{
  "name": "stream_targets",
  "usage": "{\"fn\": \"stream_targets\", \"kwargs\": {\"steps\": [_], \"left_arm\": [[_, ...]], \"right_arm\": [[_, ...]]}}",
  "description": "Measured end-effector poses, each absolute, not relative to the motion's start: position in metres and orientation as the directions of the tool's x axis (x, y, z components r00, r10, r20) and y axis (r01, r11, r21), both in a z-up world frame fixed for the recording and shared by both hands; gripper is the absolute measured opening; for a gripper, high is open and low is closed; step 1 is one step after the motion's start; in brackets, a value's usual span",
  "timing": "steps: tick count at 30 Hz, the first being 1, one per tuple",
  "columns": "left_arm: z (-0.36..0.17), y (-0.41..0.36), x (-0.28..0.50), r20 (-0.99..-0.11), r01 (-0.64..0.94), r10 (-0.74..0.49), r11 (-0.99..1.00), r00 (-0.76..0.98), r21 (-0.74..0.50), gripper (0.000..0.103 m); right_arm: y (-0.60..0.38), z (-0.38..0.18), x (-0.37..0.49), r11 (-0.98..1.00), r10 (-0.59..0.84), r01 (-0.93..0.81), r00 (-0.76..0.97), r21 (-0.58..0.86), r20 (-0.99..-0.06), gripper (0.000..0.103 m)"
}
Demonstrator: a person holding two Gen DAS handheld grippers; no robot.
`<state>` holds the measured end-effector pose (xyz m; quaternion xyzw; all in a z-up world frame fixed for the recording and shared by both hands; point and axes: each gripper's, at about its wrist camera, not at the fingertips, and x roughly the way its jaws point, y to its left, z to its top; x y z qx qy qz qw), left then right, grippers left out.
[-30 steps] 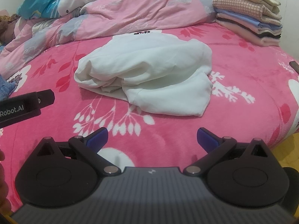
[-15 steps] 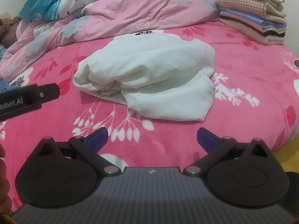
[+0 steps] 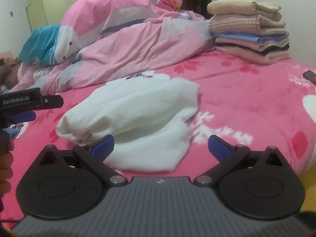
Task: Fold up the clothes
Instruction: 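Lower the left gripper onto the white shirt and pinch its fabric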
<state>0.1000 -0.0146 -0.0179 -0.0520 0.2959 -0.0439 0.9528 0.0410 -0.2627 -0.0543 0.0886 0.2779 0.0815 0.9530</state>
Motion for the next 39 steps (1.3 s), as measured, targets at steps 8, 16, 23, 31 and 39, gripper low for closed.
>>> {"fn": "stream_targets", "kwargs": {"steps": [8,16,23,31,39], "left_arm": [[-0.034,-0.005,0.137,-0.567,0.034,-0.128,0.984,0.814,-0.173,0.101],[-0.063,-0.005,0.162,-0.675,0.035,-0.146,0.984,0.724,-0.176,0.073],[-0.081,-0.020,0.167,-0.725,0.046,-0.129,0.990,0.676,-0.134,0.045],[-0.079,-0.016,0.162,-0.737,0.023,-0.129,0.988,0.664,-0.152,0.027],[-0.077,0.001,0.136,-0.730,-0.007,-0.134,0.983,0.670,-0.186,0.027]], "right_arm": [[-0.319,-0.046,0.113,0.907,0.318,-0.108,0.811,0.408,-0.492,0.102],[-0.297,-0.076,0.208,0.906,0.363,-0.136,0.734,0.400,-0.574,0.102],[-0.280,-0.098,0.235,0.905,0.391,-0.180,0.708,0.386,-0.588,0.099],[-0.265,-0.077,0.210,0.869,0.478,-0.287,0.694,0.403,-0.538,0.058],[-0.241,-0.049,0.159,0.815,0.578,-0.431,0.658,0.387,-0.483,0.013]]}}
